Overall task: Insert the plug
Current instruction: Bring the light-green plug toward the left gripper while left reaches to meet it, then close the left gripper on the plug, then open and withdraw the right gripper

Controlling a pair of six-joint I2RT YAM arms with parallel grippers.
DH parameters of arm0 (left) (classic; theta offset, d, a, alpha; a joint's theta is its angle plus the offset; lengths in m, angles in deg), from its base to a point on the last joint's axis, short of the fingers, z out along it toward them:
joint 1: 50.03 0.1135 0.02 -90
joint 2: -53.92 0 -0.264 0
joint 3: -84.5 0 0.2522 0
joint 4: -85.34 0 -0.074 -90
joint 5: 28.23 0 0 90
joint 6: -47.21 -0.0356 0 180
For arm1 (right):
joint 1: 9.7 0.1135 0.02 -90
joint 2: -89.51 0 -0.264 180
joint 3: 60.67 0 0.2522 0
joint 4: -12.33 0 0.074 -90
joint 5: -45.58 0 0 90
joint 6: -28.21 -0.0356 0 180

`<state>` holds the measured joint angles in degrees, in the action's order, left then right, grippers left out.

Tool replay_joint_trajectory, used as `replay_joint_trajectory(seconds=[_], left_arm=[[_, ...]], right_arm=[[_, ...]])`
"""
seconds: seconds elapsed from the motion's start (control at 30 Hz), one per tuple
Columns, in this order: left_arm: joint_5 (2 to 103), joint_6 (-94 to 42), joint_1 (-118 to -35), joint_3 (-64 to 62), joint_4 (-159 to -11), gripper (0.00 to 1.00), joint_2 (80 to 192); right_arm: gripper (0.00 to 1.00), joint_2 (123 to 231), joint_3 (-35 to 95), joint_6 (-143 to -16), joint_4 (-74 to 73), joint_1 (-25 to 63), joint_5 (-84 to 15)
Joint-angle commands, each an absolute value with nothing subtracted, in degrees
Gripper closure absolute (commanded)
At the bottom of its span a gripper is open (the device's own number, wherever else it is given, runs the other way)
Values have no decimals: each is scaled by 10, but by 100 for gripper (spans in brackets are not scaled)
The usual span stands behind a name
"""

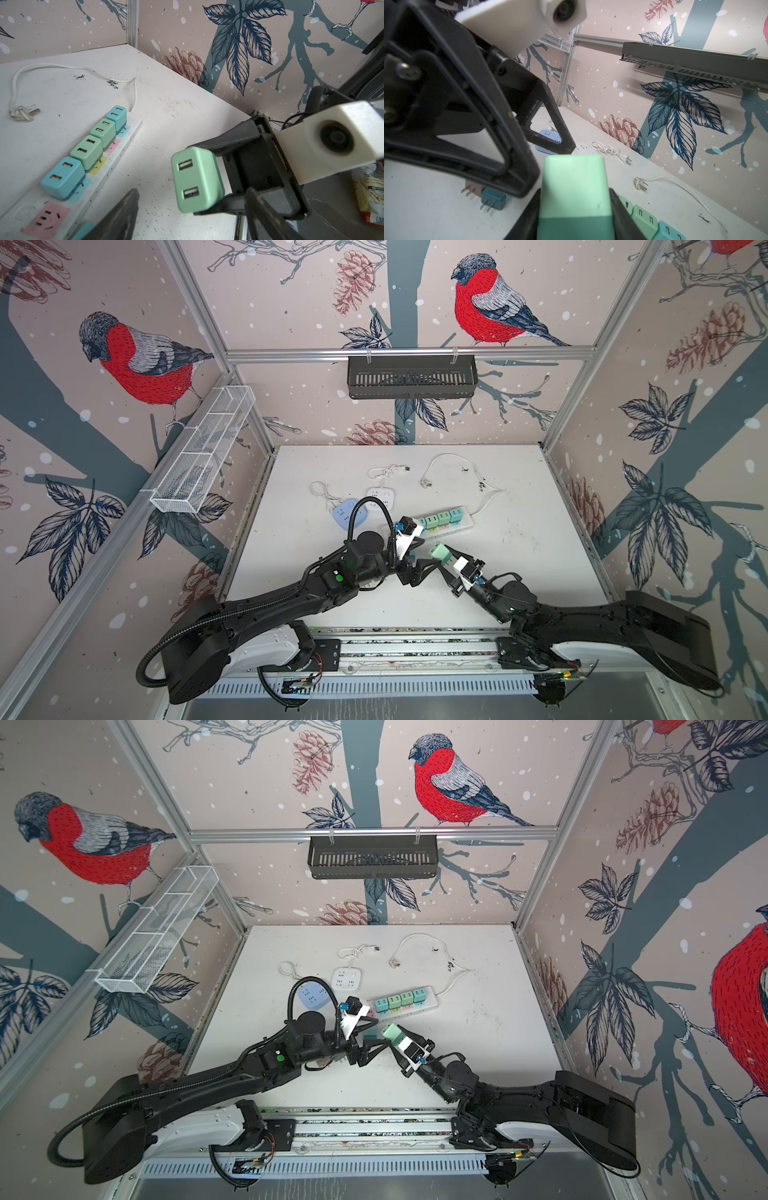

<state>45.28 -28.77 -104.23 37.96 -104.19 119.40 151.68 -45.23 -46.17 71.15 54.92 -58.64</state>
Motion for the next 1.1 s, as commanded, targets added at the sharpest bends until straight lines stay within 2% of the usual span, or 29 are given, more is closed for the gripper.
replay_joint_trajectory(seconds=[0.0, 0.33, 0.37, 0.47, 0.63, 0.67, 0.7, 0.73, 0.9, 1.0, 1.07], left_arm=[[442, -293, -1044, 366, -1058, 22, 1211], [418, -282, -1044, 354, -1086, 40, 1239], [416, -282, -1045, 354, -1089, 44, 1242], [400, -281, -1045, 351, -1099, 69, 1252], [395, -277, -1045, 343, -1098, 93, 1265], [396, -276, -1045, 343, -1099, 98, 1265], [398, -277, -1045, 343, -1100, 100, 1265], [399, -279, -1045, 344, -1100, 100, 1263], [460, -316, -1044, 347, -1076, 100, 1232], [531, -344, -1040, 350, -1054, 100, 1198], [574, -368, -1033, 358, -1052, 100, 1172]], right_arm=[[84, 1519, -446, -450, 748, 556, -570], [83, 1531, -436, -435, 751, 565, -573], [83, 1535, -436, -433, 757, 565, -575], [84, 1546, -435, -432, 772, 564, -580], [81, 1560, -434, -435, 786, 564, -585], [76, 1559, -435, -436, 788, 564, -587], [67, 1557, -436, -437, 791, 566, -591], [56, 1553, -439, -440, 794, 565, -596], [14, 1514, -453, -449, 783, 562, -618], [0, 1487, -462, -457, 769, 555, -624], [0, 1470, -469, -464, 762, 547, -626]])
